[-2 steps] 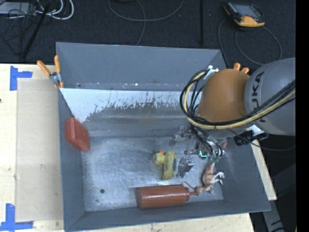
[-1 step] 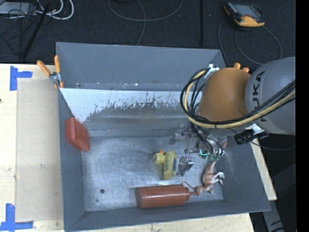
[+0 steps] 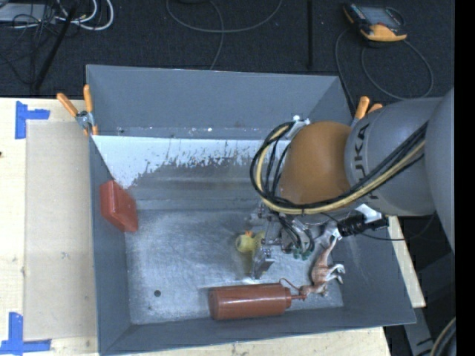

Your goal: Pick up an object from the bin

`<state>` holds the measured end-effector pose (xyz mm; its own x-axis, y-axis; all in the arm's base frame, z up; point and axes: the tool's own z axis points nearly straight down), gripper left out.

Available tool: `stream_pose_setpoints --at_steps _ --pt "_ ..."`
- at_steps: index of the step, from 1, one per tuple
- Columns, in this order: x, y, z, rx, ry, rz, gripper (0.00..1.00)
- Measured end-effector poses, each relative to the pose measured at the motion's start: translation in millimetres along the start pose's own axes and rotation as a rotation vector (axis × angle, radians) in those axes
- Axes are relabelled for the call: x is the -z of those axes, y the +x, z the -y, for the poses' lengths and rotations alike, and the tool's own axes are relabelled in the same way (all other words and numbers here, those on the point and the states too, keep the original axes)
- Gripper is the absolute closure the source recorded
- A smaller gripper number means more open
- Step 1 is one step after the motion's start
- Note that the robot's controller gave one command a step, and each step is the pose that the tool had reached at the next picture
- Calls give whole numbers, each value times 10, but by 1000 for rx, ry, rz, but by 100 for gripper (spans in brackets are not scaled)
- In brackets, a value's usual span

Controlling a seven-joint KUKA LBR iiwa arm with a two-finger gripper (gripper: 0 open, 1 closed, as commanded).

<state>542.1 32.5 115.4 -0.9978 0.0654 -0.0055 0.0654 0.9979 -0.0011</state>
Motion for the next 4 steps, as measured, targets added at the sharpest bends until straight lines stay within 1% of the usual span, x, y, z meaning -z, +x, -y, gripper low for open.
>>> stream_pose_setpoints --at_steps 1,2,3,4 --pt "-414 -19 -254 52 -3 -2 100" --pt "-414 -19 -254 52 -3 -2 100" --pt "-157 -120 74 45 -3 -7 100" --pt "167 -27 -140 66 -2 -5 100"
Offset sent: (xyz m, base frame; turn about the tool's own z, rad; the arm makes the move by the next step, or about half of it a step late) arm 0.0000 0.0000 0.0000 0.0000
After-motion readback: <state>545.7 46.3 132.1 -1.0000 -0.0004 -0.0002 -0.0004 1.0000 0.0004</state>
